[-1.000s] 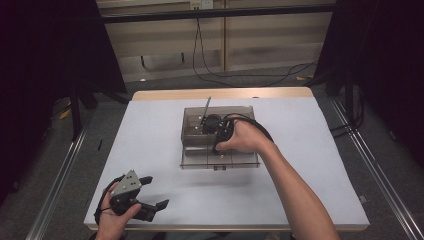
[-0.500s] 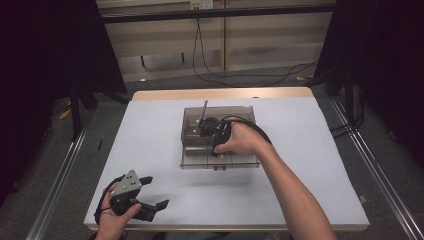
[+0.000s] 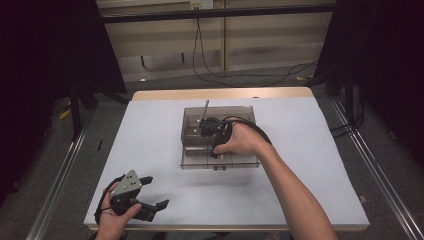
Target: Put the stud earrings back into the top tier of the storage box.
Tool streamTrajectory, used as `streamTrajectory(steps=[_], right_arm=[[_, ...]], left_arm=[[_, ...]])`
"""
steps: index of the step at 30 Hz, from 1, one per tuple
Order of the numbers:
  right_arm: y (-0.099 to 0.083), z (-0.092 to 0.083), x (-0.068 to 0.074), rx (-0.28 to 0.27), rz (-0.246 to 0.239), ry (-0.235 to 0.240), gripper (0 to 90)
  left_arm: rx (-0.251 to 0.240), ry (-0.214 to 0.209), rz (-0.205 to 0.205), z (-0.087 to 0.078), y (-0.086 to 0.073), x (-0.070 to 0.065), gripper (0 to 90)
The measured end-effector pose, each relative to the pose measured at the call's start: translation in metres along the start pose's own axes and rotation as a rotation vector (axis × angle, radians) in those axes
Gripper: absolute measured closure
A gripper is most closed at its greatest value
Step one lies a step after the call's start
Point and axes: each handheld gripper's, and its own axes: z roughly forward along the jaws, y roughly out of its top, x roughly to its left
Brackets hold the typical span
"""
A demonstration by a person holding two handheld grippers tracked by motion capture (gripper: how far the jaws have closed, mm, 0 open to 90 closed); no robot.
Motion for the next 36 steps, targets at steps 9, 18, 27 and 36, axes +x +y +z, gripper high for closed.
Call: streamTrajectory(steps=[9,18,27,36], right_arm=[[-0.007,-0.013,0.001,-0.079,0.017,0.018,75.2],[-0.032,-0.026,0.005,-0.197,0.077,0.022,74.1],[-0.06,-0.031,0.008,-0.357,0.126,0.001,72.9],[-0.102,-0.036,0.005,-0.546,0.207,0.013,71.3]], left_arm=[[-0.001,-0.004,-0.006,0.001,0.0,0.0,5.9],[0.003,-0.005,-0.004,0.003,0.0,0.0,6.2],[-0.008,-0.004,-0.028,0.003,0.0,0.001,6.3],[-0.004,0.018,-0.043,0.006,-0.002,0.004,8.4]])
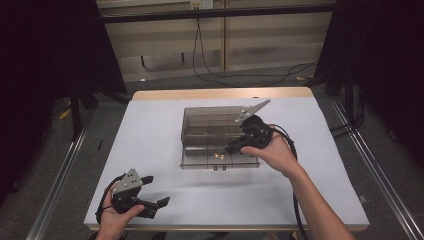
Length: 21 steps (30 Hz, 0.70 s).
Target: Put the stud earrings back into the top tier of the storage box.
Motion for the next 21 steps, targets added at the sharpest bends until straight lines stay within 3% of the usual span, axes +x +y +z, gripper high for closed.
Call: streamTrajectory(steps=[2,5,9,13,16,20,21], right_arm=[[-0.01,-0.005,0.001,-0.047,0.006,-0.013,69.2],[-0.016,-0.009,0.003,-0.068,0.004,-0.031,66.3],[-0.035,-0.022,0.005,-0.141,0.042,-0.052,62.7],[-0.048,-0.03,0.005,-0.168,0.067,-0.082,57.9],[-0.062,-0.038,0.007,-0.193,0.097,-0.1,47.4],[-0.072,-0.043,0.01,-0.207,0.106,-0.117,45.5],[-0.078,-0.045,0.011,-0.215,0.116,-0.135,44.5]], left_arm=[[-0.001,-0.005,-0.008,0.0,0.0,0.0,8.4],[-0.008,-0.004,-0.003,0.001,0.002,-0.001,8.4],[-0.002,-0.018,0.0,0.003,0.004,-0.006,8.0],[-0.007,-0.033,0.017,0.006,0.008,-0.013,7.4],[-0.013,-0.05,0.019,0.009,0.011,-0.016,7.9],[-0.02,-0.056,0.015,0.015,0.016,-0.02,9.4],[-0.016,-0.065,0.033,0.016,0.019,-0.022,11.0]])
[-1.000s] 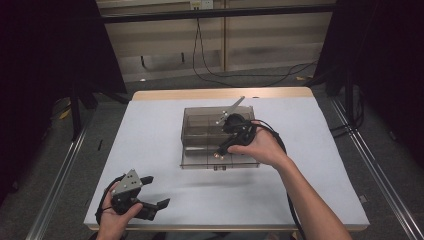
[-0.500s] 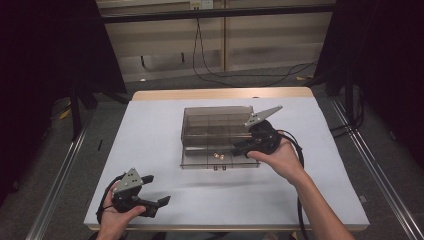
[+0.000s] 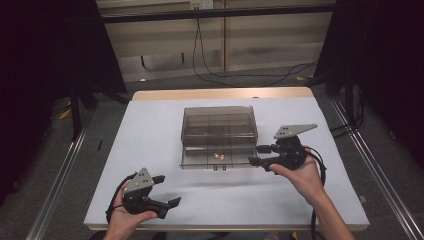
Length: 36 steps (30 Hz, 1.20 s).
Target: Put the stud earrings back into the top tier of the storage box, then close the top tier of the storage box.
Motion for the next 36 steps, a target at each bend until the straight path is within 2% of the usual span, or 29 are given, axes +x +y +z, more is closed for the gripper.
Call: streamTrajectory(steps=[4,5,7,8,12,13,15,18,23,26,27,28,30,31,35,36], right_arm=[[-0.009,-0.005,0.003,-0.006,0.007,-0.015,42.4],[-0.011,-0.006,0.003,-0.008,0.017,-0.023,42.1],[-0.016,-0.009,0.004,-0.008,0.023,-0.027,42.0],[-0.018,-0.011,0.005,-0.014,0.028,-0.023,41.6],[-0.029,-0.015,0.009,-0.012,0.045,-0.051,39.5],[-0.029,-0.015,0.009,-0.012,0.045,-0.051,39.5],[-0.034,-0.017,0.013,-0.006,0.039,-0.057,38.7],[-0.044,-0.018,0.016,-0.001,0.055,-0.066,37.6],[-0.059,-0.024,0.017,0.008,0.082,-0.072,35.1],[-0.068,-0.031,0.018,-0.001,0.098,-0.079,34.8],[-0.073,-0.036,0.02,-0.011,0.109,-0.079,34.4],[-0.073,-0.036,0.02,-0.011,0.109,-0.079,34.4],[-0.081,-0.04,0.022,-0.017,0.108,-0.092,34.1],[-0.081,-0.04,0.022,-0.017,0.108,-0.092,34.1],[-0.09,-0.044,0.021,-0.042,0.135,-0.093,33.4],[-0.091,-0.044,0.02,-0.047,0.135,-0.094,33.3]], left_arm=[[0.002,-0.018,0.014,0.004,0.003,-0.005,12.5],[0.006,-0.036,0.015,0.005,0.004,-0.006,12.7],[0.019,-0.029,0.037,0.007,0.007,-0.008,13.0],[0.012,-0.046,0.031,0.009,0.009,-0.009,13.6],[0.013,-0.046,0.037,0.014,0.013,-0.009,18.9],[0.009,-0.049,0.028,0.014,0.014,-0.009,18.9],[0.01,-0.047,0.042,0.014,0.015,-0.008,24.0],[-0.006,-0.066,0.035,0.016,0.018,-0.007,31.2],[-0.002,-0.075,0.055,0.022,0.027,-0.009,42.5],[-0.004,-0.085,0.073,0.026,0.033,-0.011,50.1],[0.0,-0.085,0.077,0.028,0.035,-0.012,55.2],[0.001,-0.082,0.083,0.029,0.037,-0.013,55.2],[-0.004,-0.089,0.079,0.033,0.041,-0.015,63.0],[-0.01,-0.09,0.08,0.036,0.043,-0.016,63.0],[-0.007,-0.105,0.099,0.042,0.051,-0.019,73.9],[0.0,-0.097,0.11,0.044,0.053,-0.019,76.0]])
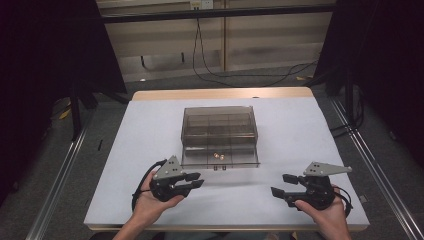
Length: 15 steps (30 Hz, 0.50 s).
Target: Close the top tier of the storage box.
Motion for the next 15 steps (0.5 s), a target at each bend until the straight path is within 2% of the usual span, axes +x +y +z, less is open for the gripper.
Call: streamTrajectory(steps=[4,7,8,15], right_arm=[[-0.003,0.001,0.0,-0.001,0.004,0.001,32.5],[-0.005,0.006,0.002,0.019,0.002,0.006,31.1],[-0.005,0.007,0.002,0.026,-0.001,-0.007,27.8],[-0.007,0.008,0.001,0.031,0.013,-0.013,25.5]], left_arm=[[-0.002,-0.017,0.002,0.008,0.003,0.002,80.6],[0.006,-0.017,0.001,0.013,0.006,0.003,83.8],[0.002,-0.025,-0.002,0.015,0.006,0.003,85.7],[0.039,-0.037,0.024,0.026,0.013,0.003,89.0]])
